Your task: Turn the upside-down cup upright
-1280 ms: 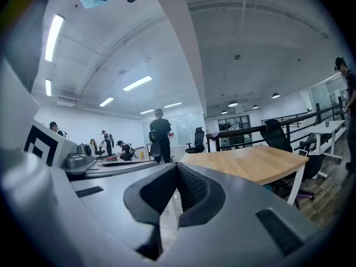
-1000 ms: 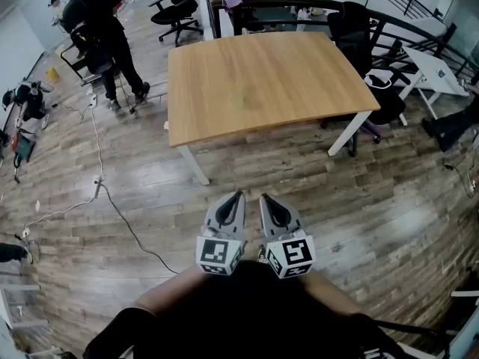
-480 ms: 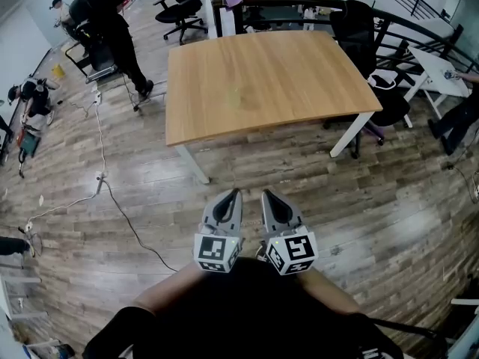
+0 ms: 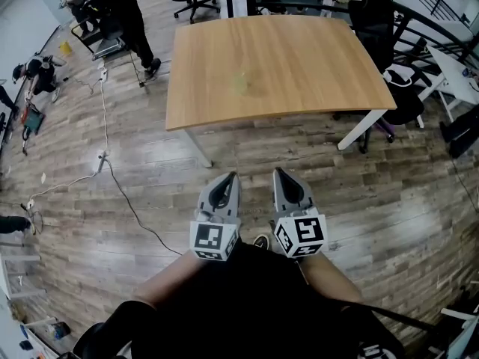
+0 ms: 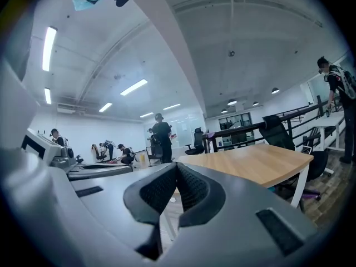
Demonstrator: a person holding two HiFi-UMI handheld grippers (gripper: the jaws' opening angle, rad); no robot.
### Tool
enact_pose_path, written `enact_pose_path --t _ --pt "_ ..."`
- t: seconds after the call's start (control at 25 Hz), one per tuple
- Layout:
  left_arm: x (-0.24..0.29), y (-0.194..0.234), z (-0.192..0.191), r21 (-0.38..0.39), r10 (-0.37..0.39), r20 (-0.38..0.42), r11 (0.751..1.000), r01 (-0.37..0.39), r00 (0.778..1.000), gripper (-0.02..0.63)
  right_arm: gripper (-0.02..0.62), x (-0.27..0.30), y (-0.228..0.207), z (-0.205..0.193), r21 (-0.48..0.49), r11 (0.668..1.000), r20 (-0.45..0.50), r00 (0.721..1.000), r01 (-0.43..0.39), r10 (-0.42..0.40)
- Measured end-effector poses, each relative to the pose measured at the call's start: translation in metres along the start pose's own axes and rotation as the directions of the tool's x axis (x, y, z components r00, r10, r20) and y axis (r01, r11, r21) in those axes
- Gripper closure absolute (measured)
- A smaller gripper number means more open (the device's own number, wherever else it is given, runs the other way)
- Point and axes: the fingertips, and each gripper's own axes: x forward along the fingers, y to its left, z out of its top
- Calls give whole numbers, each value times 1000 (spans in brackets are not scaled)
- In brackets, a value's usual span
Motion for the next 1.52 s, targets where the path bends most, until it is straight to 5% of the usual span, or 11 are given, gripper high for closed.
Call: enact_pose_path --t 0.32,0.52,0.8,1.12,1.52 --pt "97 70 -23 -44 7 -43 999 -9 999 598 581 108 -38 -7 -22 1000 -48 999 7 -8" --pt "189 140 -38 -43 -55 -97 998 51 994 598 581 216 -52 -7 16 999 -44 998 -47 48" --pt "283 220 -55 -36 -110 -110 994 107 988 598 581 331 -79 -23 10 1000 -91 996 19 -18" --pt "358 260 -89 -25 -169 -115 986 167 979 598 581 424 -107 -58 -36 999 -167 986 -28 22" --pt "427 295 -159 -38 -79 -118 996 75 990 598 580 491 -138 -133 -42 993 -179 978 -112 103"
